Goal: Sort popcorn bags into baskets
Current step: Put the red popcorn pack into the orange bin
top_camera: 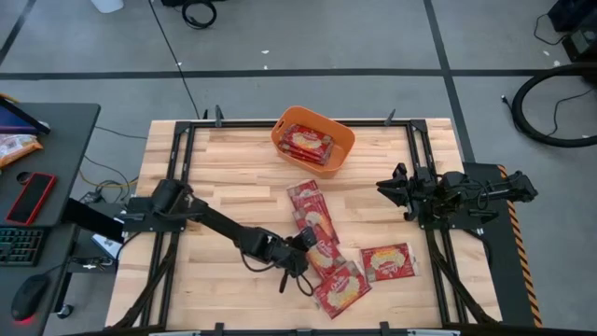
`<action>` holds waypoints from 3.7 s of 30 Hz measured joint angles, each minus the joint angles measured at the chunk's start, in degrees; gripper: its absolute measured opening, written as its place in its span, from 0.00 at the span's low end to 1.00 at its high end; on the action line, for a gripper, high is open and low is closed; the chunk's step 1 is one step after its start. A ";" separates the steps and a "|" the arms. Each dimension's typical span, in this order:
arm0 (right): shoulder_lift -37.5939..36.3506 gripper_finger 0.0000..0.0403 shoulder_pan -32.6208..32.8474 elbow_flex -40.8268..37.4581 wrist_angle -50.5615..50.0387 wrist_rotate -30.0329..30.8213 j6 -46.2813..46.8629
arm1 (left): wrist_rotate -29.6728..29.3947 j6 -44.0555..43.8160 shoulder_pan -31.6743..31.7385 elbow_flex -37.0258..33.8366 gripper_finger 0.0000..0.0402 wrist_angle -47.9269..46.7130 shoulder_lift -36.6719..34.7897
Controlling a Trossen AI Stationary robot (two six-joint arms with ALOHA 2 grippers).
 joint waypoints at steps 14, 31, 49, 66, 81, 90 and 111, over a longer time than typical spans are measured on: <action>0.01 0.24 0.01 0.01 0.09 -0.02 0.00 | -3.65 -9.08 4.99 -0.02 0.07 -11.50 -15.52; 0.01 0.24 -0.01 0.02 1.20 -0.01 0.00 | -1.18 -4.48 27.35 0.00 0.07 -0.47 -18.64; 0.06 0.24 0.01 0.00 1.22 -0.14 0.00 | 10.92 -7.52 45.32 0.02 0.27 -0.07 -9.50; 0.06 0.24 0.01 0.02 1.22 -0.09 0.00 | 20.35 -3.97 24.53 0.07 0.47 -15.36 -11.33; 0.06 0.24 0.01 0.01 1.22 0.04 0.00 | 9.41 -1.47 10.76 0.02 0.46 -15.05 -4.28; 0.06 0.24 -0.01 0.02 1.20 0.02 0.00 | 6.04 -6.11 6.63 0.02 0.46 -15.87 -4.39; 0.04 0.24 0.01 0.02 1.17 0.00 0.00 | 7.79 -10.86 0.24 0.07 0.46 -23.76 -7.12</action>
